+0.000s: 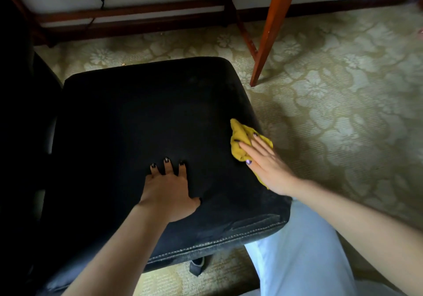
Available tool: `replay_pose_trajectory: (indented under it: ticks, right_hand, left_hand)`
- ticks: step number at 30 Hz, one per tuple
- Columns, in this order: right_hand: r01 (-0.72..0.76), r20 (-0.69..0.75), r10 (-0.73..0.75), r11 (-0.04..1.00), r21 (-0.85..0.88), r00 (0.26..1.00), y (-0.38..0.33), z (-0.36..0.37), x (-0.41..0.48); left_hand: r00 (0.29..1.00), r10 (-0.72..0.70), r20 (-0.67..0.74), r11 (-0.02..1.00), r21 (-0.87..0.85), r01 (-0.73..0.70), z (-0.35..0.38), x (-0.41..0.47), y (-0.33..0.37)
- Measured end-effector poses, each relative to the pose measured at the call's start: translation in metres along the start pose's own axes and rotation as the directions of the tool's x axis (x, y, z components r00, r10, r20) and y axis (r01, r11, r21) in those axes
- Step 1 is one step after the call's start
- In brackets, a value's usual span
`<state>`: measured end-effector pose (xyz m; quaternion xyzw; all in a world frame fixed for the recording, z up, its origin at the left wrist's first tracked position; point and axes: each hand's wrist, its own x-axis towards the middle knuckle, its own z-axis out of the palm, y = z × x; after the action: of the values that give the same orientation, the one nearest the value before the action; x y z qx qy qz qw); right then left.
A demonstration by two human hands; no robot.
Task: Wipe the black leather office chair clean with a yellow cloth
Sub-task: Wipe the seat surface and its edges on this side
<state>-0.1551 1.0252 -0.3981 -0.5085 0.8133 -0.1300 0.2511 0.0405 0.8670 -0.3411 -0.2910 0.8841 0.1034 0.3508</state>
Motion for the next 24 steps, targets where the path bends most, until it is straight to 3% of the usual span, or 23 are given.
replay_pose_trajectory:
  ticks: [10,17,24]
  right_hand:
    - [0.290,0.099,-0.280,0.950,-0.118,0.955,0.000,0.021,-0.063]
    - [0.036,-0.084,-0.031,0.998,0.056,0.996,-0.001,0.002,0.000]
    - [-0.190,-0.132,0.226,0.952,0.239,0.965,0.003,-0.020,0.084]
  left_hand:
    - [1.000,0.006,0.013,1.000,-0.019,-0.006,0.001,-0.002,-0.002]
    - [0.998,0.017,0.057,1.000,0.012,-0.018,-0.011,0.003,-0.004]
    - [0.996,0.016,0.092,0.999,0.029,-0.018,-0.013,0.007,-0.002]
